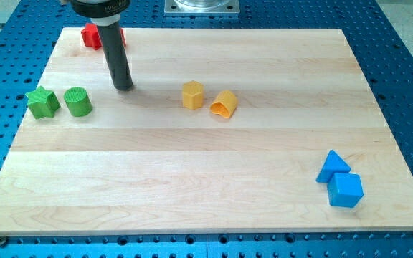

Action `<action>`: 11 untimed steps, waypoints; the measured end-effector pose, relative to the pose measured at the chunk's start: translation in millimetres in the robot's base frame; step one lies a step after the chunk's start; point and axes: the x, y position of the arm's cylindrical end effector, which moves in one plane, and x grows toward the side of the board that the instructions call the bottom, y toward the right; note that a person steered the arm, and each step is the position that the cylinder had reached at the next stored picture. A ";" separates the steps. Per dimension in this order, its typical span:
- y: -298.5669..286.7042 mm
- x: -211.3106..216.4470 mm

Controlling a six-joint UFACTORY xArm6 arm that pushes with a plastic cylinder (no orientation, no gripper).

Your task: Push the green circle diagonal to the yellow hexagon

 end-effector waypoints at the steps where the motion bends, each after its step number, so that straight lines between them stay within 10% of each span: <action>1: 0.0 0.0; 4: -37.4 -6.9; 8: -75.1 128.5; 11: -56.9 74.7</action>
